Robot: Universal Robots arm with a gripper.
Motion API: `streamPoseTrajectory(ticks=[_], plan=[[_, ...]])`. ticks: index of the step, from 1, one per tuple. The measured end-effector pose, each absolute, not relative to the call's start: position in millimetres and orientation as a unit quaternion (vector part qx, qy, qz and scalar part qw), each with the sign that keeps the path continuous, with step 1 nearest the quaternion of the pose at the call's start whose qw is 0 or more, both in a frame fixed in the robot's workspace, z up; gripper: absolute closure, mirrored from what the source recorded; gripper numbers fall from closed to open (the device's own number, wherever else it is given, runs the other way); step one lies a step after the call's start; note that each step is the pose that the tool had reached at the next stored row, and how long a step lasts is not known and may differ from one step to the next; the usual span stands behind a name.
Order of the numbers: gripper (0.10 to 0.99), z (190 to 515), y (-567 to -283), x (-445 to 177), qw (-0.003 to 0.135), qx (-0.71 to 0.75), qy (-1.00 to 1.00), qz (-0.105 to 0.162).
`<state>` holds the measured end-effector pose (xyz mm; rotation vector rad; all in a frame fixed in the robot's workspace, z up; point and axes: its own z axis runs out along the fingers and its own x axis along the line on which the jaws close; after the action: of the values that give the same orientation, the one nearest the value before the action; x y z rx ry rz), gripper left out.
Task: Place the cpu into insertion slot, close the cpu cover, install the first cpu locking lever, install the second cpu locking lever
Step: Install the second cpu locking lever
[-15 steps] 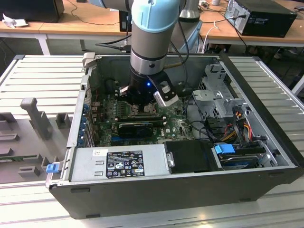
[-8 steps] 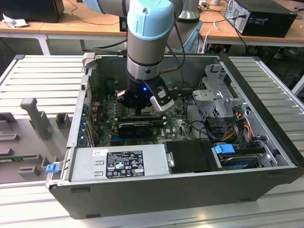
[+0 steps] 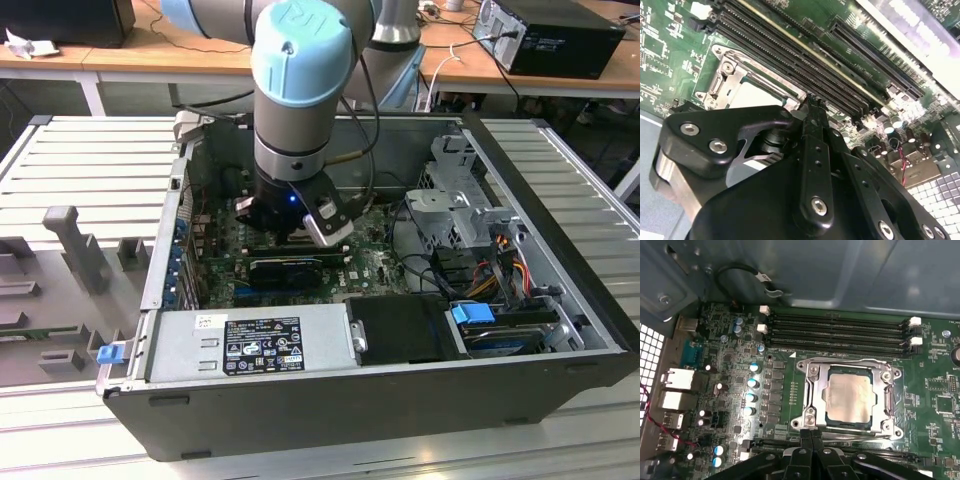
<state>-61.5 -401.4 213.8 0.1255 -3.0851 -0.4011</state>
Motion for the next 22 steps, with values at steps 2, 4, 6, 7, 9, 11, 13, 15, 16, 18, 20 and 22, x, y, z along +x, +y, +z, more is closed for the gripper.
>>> streamPoseTrajectory(ticks=[2,4,6,7,9,11,13,15,16,18,20,22], plan=[[0.980,213.0,-406.0,-63.0,0.014,0.040,-0.990,-0.136],[0.980,212.2,-409.6,-63.9,0.013,0.041,-0.989,-0.143],[0.980,209.2,-411.0,-65.3,0.013,0.041,-0.988,-0.150],[0.980,207.5,-411.0,-65.7,0.013,0.041,-0.988,-0.152],[0.980,204.4,-411.0,-65.9,0.013,0.041,-0.987,-0.153],[0.980,202.1,-410.7,-67.6,0.013,0.041,-0.987,-0.154],[0.980,200.7,-409.0,-68.9,0.013,0.041,-0.987,-0.155],[0.980,199.5,-407.1,-69.2,0.013,0.041,-0.987,-0.157],[0.980,198.5,-405.6,-69.4,0.013,0.041,-0.986,-0.159],[0.980,197.2,-404.0,-69.6,0.013,0.041,-0.986,-0.160],[0.980,195.6,-402.2,-70.1,0.013,0.041,-0.986,-0.162],[0.980,194.3,-401.1,-71.7,0.013,0.041,-0.986,-0.164]])
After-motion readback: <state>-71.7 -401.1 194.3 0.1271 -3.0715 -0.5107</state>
